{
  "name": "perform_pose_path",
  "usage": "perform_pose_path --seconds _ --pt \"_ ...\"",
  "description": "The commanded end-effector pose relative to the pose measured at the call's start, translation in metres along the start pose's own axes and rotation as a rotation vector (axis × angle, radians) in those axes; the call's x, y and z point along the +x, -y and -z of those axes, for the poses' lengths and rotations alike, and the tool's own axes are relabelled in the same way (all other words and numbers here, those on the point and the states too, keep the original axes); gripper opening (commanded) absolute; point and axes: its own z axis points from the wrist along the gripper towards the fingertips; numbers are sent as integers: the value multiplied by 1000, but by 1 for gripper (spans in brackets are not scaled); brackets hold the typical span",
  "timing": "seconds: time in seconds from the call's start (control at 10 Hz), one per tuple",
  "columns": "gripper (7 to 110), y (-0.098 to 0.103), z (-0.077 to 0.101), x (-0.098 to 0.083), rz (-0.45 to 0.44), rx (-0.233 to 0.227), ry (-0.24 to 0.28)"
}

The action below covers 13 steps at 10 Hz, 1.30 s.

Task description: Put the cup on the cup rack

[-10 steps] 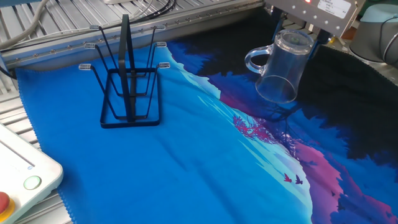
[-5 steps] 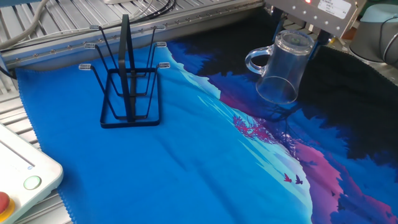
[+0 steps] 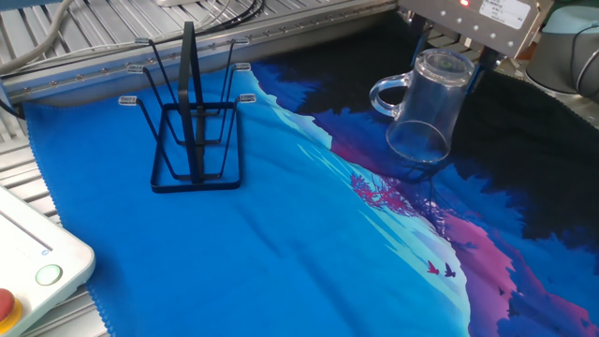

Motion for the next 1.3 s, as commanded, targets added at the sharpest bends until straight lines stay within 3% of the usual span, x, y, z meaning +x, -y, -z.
perform_pose_path --seconds 0.0,0.7,1.2 --pt "22 2 -1 -11 -6 -5 11" --pt "22 17 -23 -54 6 -10 18" --pt "22 17 -22 -47 -4 0 8"
